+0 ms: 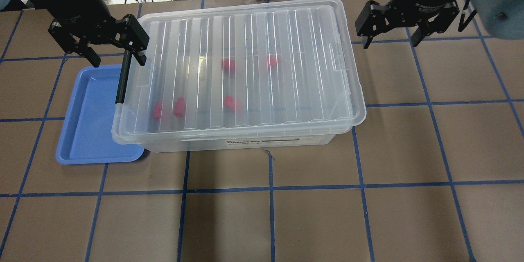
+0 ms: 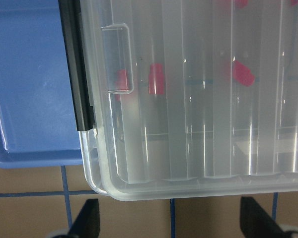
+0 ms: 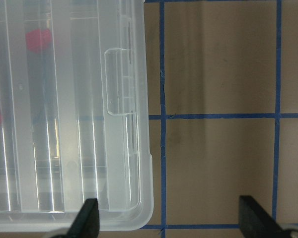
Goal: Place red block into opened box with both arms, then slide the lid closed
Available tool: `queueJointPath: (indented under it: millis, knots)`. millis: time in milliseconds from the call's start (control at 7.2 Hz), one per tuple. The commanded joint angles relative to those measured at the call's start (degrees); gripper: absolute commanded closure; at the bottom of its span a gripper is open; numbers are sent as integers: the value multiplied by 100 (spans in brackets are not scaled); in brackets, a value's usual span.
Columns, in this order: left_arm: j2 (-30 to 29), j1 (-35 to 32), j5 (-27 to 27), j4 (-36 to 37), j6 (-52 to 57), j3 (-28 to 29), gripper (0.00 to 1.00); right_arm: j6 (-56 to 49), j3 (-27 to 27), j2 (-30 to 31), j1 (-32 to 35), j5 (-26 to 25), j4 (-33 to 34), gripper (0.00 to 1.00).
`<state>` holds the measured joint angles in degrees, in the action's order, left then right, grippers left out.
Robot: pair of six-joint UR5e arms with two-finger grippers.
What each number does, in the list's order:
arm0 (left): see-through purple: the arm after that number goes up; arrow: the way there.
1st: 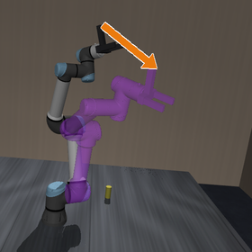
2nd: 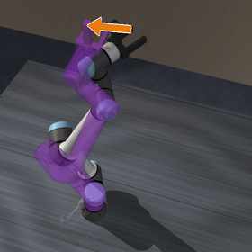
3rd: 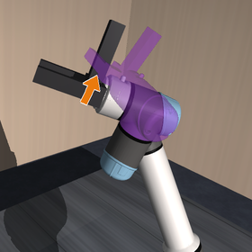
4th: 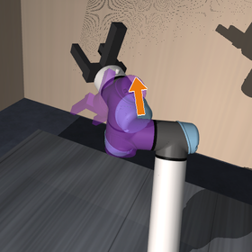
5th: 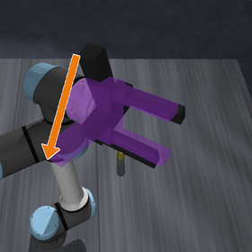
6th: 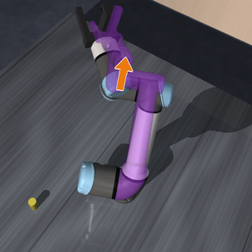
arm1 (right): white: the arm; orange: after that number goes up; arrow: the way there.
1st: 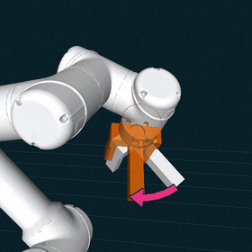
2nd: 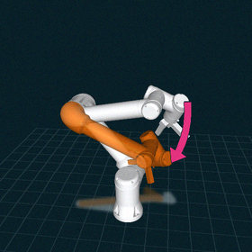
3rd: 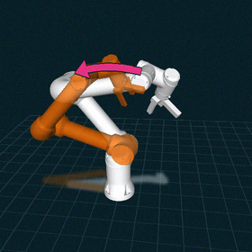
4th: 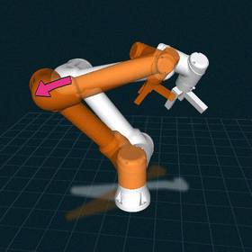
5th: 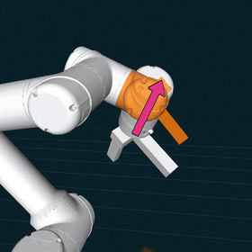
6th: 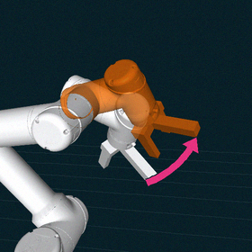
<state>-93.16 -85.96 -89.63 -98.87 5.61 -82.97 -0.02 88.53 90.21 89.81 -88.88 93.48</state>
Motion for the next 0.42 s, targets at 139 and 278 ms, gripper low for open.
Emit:
queueJointPath:
  millis: [139,278]
  knots:
    - [8,0,16,-1,-8,-9,0,2,-3,-3,10,-7,13,0]
    - [8,0,25,-1,-8,-9,0,2,-3,-3,10,-7,13,0]
